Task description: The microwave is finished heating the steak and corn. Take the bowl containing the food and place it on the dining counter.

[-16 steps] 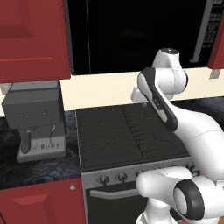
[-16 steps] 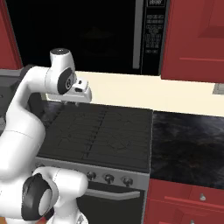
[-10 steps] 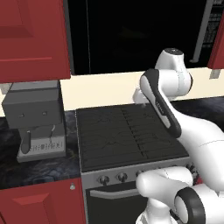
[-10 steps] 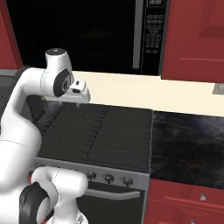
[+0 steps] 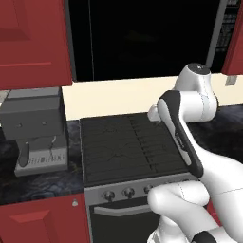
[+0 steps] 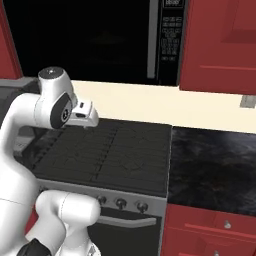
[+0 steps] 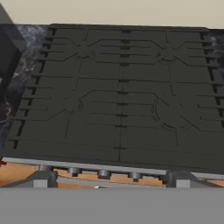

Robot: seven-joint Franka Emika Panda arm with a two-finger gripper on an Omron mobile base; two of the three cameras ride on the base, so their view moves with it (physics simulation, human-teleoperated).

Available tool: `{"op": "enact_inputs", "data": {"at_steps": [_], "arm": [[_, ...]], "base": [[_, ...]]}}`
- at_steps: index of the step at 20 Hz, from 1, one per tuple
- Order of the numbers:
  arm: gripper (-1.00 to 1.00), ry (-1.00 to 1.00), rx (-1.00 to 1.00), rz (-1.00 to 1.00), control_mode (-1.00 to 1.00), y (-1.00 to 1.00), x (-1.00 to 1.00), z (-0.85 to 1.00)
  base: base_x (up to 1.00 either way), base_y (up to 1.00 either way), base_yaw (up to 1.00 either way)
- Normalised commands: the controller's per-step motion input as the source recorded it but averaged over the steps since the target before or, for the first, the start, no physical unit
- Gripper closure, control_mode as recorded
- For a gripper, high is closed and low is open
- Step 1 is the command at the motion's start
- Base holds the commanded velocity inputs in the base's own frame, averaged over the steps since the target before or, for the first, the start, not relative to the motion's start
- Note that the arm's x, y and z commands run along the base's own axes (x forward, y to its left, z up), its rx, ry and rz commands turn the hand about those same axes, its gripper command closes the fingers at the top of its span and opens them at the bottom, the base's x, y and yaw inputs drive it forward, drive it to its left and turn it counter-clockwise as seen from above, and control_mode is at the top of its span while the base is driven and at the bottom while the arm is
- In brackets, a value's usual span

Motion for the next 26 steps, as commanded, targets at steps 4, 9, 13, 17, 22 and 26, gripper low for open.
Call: {"op": "enact_inputs", "data": {"at_steps": [4,9,13,17,22,26], "arm": [[-1.0,0.0,0.0,0.0,1.0,0.0,0.0,0.0],[-1.0,0.0,0.0,0.0,1.0,0.0,0.0,0.0],[-1.0,0.0,0.0,0.0,1.0,0.0,0.0,0.0],[-1.0,0.0,0.0,0.0,1.0,0.0,0.0,0.0],[-1.0,0.0,0.0,0.0,-1.0,0.0,0.0,0.0],[-1.0,0.0,0.0,0.0,-1.0,0.0,-0.01,0.0]], "base": [[-0.19,-0.72,0.0],[-0.23,-0.6,0.0],[-0.29,-0.33,0.0],[-0.37,-0.42,0.0],[-0.11,-0.15,0.0],[0.0,0.0,0.0]]}}
